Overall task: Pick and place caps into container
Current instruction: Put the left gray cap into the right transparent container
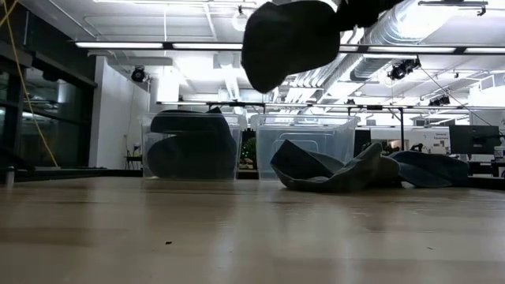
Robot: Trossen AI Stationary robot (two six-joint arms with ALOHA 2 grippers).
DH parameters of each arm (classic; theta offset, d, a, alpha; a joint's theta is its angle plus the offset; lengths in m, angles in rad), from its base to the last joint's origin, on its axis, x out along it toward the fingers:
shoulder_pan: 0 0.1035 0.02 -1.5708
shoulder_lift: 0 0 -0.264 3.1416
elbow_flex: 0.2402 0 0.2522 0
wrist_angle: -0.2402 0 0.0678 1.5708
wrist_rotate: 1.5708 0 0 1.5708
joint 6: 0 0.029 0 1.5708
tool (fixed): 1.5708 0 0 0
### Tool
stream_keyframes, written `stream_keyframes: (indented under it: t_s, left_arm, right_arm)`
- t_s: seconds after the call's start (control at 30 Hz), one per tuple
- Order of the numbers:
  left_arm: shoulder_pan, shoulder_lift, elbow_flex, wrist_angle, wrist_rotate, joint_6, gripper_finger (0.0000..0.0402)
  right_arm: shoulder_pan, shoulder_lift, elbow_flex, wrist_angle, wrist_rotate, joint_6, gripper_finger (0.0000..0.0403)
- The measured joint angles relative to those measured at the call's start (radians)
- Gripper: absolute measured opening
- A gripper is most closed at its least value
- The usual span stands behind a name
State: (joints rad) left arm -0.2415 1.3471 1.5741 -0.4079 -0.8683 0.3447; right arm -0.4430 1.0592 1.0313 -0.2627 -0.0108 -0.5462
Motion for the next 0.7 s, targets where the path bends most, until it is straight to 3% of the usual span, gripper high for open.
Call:
stream_keyframes:
  t_s: [0.23, 0.47, 0.7]
  left_arm:
    - [0.047, -0.024, -0.001, -0.185, 0.259, -0.292, 0.0074]
    - [0.045, -0.006, -0.001, -0.239, 0.286, -0.358, 0.0074]
    - [0.045, -0.007, -0.001, -0.237, 0.347, -0.42, 0.0074]
  right_arm:
    - [-0.124, 0.0, 0.0, -0.01, -0.116, -0.251, 0.0005]
    - [-0.238, 0.01, 0.001, -0.05, -0.274, -0.379, 0.0005]
    - [-0.311, 0.081, 0.002, -0.054, -0.322, -0.563, 0.0005]
